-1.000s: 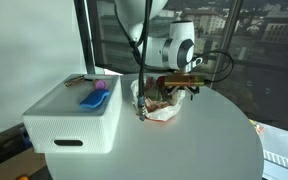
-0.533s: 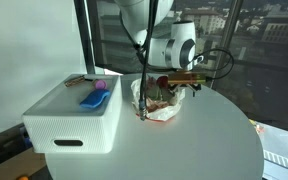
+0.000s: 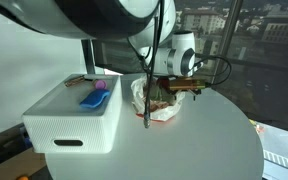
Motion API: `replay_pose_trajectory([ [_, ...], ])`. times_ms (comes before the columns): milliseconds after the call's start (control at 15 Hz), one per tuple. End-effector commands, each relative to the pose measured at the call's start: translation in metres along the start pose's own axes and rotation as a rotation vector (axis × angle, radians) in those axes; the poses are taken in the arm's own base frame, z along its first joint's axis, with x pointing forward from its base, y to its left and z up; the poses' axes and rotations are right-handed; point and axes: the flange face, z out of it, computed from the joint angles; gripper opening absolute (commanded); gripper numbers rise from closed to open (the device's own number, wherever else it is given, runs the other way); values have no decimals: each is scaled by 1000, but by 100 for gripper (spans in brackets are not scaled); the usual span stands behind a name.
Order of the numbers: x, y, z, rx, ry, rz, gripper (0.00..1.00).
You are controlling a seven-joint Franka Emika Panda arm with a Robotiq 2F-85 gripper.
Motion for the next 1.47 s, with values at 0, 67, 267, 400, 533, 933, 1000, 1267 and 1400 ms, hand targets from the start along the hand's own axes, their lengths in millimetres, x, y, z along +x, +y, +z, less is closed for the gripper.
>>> replay_pose_trajectory([
  [0,19,-5,1,-25,5,-23,75],
  [67,20,-7,1,-25,-15,-31,74],
  [267,21,-7,3,-27,-43,-24,51],
  [400,19,-4,3,-26,-61,-14,35],
  [533,16,-1,1,-25,-80,0,20],
  [933,11,-2,-10,-22,-112,32,0],
  [1000,13,-4,-15,-32,-104,25,2],
  [1267,25,-11,-39,-191,-49,-73,3],
  [1400,25,-14,-46,-287,-57,-128,3],
])
